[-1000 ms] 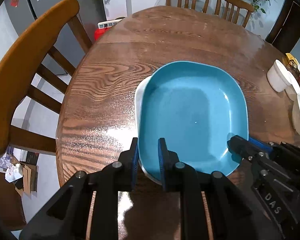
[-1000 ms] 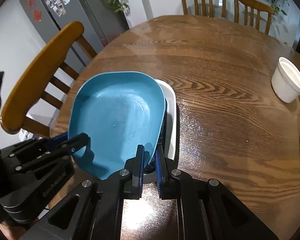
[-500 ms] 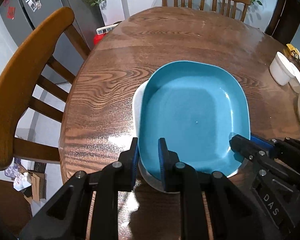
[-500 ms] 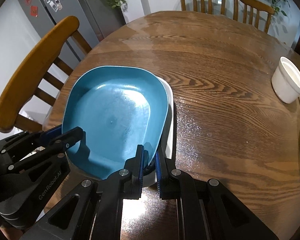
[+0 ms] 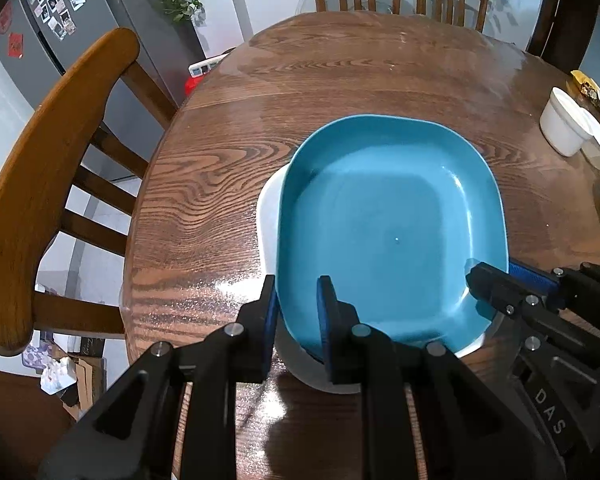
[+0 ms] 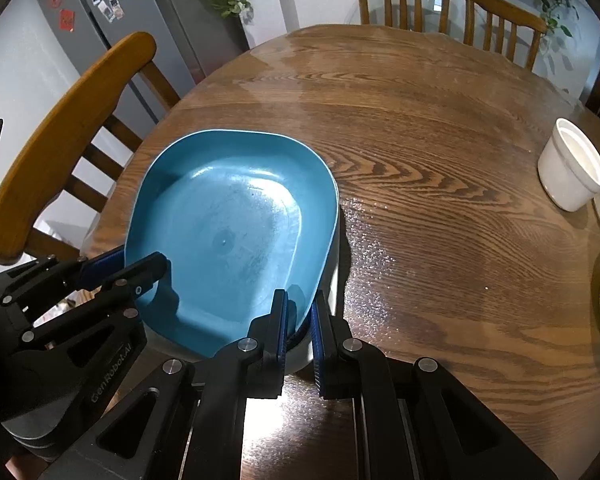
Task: Organize plates and bowls
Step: 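Lower the teal dish onto the stacked plates with both grippers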
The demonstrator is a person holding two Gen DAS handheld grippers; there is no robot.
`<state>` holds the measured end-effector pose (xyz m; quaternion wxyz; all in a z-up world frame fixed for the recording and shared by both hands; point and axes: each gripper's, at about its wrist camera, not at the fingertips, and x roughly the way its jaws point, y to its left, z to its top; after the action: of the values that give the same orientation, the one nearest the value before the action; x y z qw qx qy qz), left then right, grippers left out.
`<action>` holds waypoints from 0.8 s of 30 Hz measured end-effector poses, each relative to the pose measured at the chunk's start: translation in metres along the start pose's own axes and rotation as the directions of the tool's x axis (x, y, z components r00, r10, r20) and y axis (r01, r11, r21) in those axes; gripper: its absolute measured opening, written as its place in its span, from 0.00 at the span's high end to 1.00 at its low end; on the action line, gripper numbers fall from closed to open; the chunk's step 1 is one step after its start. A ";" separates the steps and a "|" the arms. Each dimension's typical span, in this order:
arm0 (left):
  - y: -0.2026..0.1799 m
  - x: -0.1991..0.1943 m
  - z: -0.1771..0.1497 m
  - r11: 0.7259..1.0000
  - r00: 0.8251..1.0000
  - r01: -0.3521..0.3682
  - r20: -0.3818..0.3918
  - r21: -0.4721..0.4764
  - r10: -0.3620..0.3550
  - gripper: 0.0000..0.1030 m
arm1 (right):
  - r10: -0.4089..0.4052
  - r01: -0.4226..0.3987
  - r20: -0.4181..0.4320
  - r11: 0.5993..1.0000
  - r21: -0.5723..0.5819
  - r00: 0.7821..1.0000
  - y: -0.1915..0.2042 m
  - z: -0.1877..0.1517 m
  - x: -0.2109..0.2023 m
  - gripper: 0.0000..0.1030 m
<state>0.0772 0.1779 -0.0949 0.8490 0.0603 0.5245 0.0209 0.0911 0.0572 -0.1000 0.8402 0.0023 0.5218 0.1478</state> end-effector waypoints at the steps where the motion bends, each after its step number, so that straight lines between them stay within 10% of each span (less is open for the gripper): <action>1: -0.001 0.001 0.000 1.000 1.000 0.000 -0.003 0.002 0.000 0.83 | 0.001 -0.001 -0.002 1.000 0.001 1.000 0.000 0.000 0.001 0.89; 24: -0.001 -0.001 0.000 1.000 1.000 -0.001 -0.004 -0.011 0.001 0.80 | -0.018 0.018 -0.003 1.000 -0.007 1.000 0.002 0.001 0.002 0.88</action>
<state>0.0768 0.1763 -0.0940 0.8482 0.0559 0.5261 0.0245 0.0923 0.0601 -0.1009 0.8406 -0.0056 0.5226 0.1420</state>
